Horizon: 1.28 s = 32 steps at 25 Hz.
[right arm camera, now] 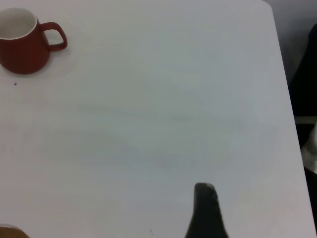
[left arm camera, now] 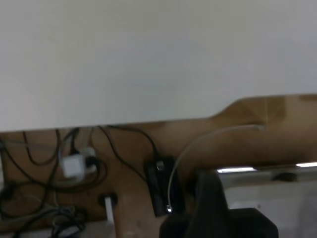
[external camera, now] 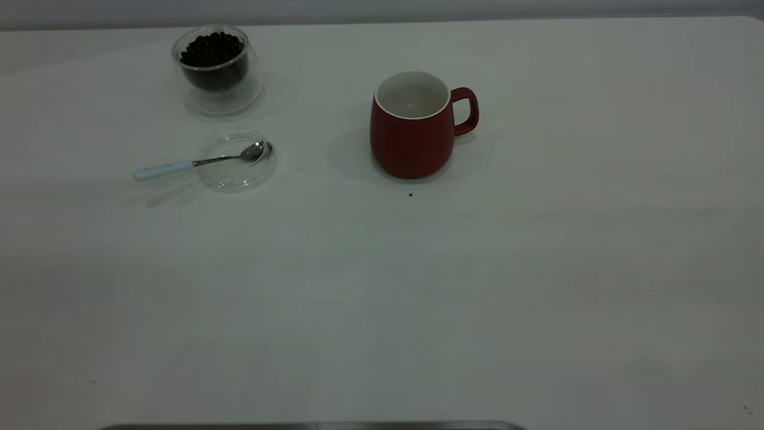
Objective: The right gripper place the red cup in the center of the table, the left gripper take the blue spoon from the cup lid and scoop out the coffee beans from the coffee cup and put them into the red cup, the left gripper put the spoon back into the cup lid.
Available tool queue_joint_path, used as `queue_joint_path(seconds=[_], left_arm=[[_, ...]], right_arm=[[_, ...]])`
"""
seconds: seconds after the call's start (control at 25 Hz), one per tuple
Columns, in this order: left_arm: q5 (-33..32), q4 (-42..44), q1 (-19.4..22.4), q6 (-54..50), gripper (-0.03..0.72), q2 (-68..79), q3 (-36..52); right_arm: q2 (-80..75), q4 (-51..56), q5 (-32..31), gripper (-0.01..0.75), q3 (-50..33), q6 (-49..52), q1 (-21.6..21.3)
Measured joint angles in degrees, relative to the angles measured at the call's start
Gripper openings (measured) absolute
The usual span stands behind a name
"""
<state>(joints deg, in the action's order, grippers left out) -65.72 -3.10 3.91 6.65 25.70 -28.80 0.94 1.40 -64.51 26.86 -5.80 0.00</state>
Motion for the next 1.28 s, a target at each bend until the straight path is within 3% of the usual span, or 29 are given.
queue_joint_path(seconds=[0.92,1.28], left_arm=[[1.56,0.00,0.00,-1.85,0.595,-9.59,1.01],[1.17,-0.01,0.00,-1.85,0.594,-19.68,1.01]], right_arm=[[0.00,0.00,0.00,0.590,0.00,0.00,0.00],[0.00,0.00,0.00,0.590,0.00,0.00,0.00]])
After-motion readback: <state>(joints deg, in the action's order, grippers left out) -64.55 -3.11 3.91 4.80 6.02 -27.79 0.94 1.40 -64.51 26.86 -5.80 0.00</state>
